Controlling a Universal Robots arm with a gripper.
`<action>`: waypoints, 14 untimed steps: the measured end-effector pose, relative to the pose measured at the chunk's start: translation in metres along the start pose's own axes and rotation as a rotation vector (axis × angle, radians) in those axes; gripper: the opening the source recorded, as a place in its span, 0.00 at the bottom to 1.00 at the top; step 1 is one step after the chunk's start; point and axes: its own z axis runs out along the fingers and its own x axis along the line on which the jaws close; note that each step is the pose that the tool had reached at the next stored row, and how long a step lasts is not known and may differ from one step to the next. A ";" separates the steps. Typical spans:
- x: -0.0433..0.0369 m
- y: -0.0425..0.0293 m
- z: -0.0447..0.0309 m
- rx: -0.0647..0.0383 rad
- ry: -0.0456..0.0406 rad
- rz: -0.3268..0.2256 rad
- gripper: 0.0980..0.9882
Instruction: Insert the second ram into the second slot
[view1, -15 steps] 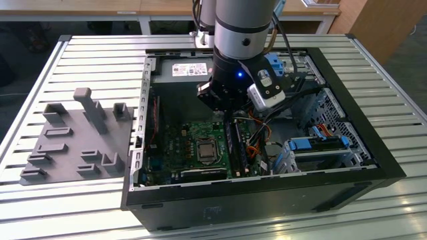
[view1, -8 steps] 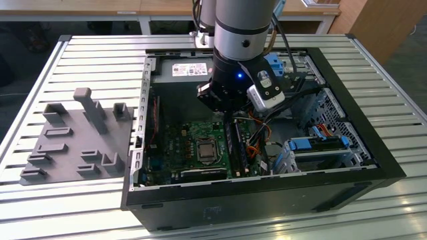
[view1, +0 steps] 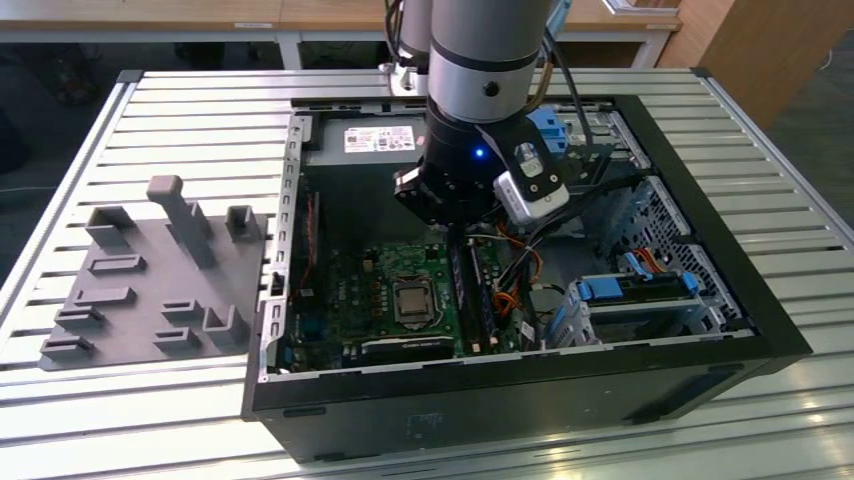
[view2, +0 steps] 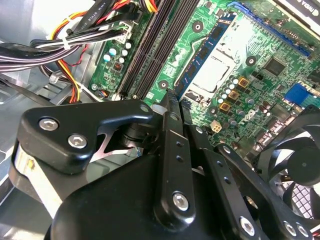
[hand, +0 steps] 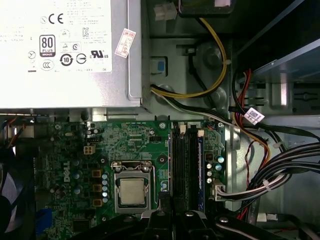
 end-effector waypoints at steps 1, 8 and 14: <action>0.0000 -0.0003 0.0001 0.000 0.0000 0.000 0.04; -0.0001 -0.0004 0.0011 0.003 0.0000 0.000 0.04; 0.0000 -0.0006 0.0023 0.003 0.0000 0.000 0.04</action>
